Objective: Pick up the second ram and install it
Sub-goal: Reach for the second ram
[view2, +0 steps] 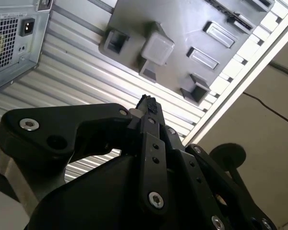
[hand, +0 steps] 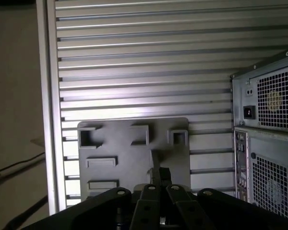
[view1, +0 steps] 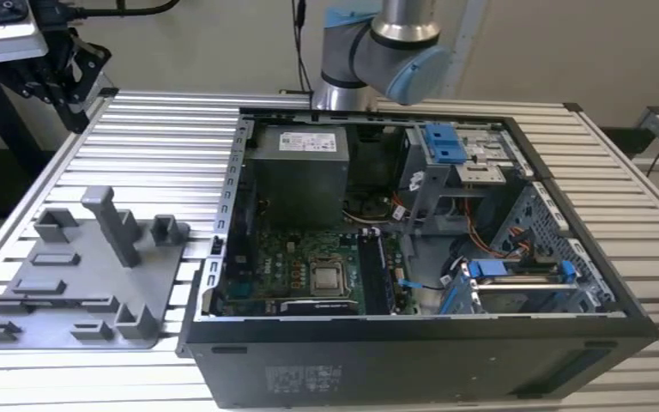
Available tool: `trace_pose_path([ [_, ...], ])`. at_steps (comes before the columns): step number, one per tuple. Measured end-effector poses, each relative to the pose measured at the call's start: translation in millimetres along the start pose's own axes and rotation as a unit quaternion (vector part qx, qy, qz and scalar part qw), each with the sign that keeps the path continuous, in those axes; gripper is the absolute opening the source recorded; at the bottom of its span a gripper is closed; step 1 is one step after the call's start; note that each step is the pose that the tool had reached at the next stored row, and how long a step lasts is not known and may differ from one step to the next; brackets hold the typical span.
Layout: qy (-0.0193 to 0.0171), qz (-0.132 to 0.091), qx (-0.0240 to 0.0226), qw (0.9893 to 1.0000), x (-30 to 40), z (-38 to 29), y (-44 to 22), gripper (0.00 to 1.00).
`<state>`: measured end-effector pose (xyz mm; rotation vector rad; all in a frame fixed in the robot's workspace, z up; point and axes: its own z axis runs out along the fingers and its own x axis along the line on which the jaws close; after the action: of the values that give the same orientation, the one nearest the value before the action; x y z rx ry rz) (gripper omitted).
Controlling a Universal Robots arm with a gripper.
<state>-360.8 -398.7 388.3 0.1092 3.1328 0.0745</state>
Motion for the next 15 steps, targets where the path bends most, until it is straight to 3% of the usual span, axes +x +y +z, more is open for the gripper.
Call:
trace_pose_path([
  [9, 0.0008, 0.000, 0.0000, 1.0000, 8.8, 1.0, -0.6, 0.11],
  [15, 0.0011, 0.000, 0.0001, 1.0000, 19.3, 1.9, -1.4, 0.11],
])
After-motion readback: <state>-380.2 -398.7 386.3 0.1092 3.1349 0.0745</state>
